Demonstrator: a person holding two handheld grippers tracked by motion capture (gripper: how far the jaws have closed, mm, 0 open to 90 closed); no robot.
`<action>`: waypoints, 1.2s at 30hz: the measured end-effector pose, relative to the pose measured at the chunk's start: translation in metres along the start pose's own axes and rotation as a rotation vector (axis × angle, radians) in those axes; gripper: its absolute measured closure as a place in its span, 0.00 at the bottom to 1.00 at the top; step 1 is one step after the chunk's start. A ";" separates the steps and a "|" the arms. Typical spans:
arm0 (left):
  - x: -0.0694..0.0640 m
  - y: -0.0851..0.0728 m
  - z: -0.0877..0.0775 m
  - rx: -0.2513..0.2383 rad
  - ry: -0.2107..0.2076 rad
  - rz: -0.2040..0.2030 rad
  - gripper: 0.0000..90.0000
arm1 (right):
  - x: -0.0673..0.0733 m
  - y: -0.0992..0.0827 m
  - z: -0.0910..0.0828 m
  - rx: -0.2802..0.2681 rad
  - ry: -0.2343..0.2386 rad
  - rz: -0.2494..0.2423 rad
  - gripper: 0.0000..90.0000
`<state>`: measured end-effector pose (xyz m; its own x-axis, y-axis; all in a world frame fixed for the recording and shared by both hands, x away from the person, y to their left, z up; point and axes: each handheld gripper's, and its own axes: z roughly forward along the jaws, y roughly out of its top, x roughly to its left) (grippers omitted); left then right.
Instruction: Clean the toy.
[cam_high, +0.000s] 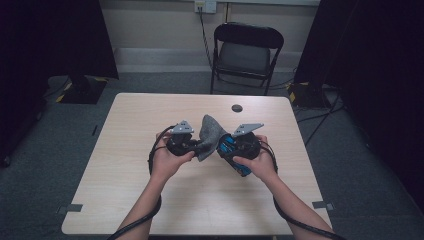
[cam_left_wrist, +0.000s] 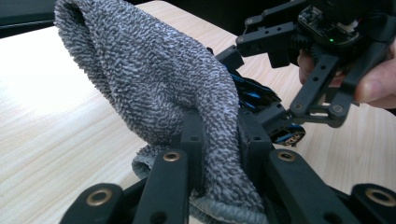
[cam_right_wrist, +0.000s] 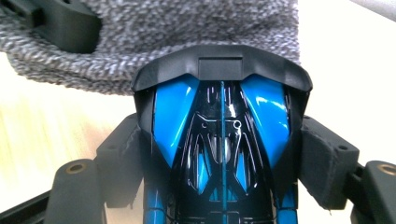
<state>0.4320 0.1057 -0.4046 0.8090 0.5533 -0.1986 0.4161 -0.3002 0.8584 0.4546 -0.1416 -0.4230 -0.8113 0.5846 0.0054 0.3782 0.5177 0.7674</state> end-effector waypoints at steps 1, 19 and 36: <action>0.000 0.000 -0.001 -0.001 -0.006 0.000 0.85 | -0.001 0.000 0.000 -0.001 -0.002 0.003 0.28; 0.001 -0.008 -0.008 0.015 -0.026 -0.005 0.84 | -0.016 -0.001 -0.006 -0.004 -0.027 0.041 0.28; 0.000 -0.019 -0.020 0.033 -0.035 0.000 0.84 | -0.027 -0.002 -0.009 -0.014 -0.058 0.073 0.28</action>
<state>0.4158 0.1270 -0.4110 0.8227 0.5262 -0.2153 0.4290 -0.3260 0.8424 0.4716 -0.1641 -0.4184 -0.7544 0.6559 0.0250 0.4288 0.4636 0.7754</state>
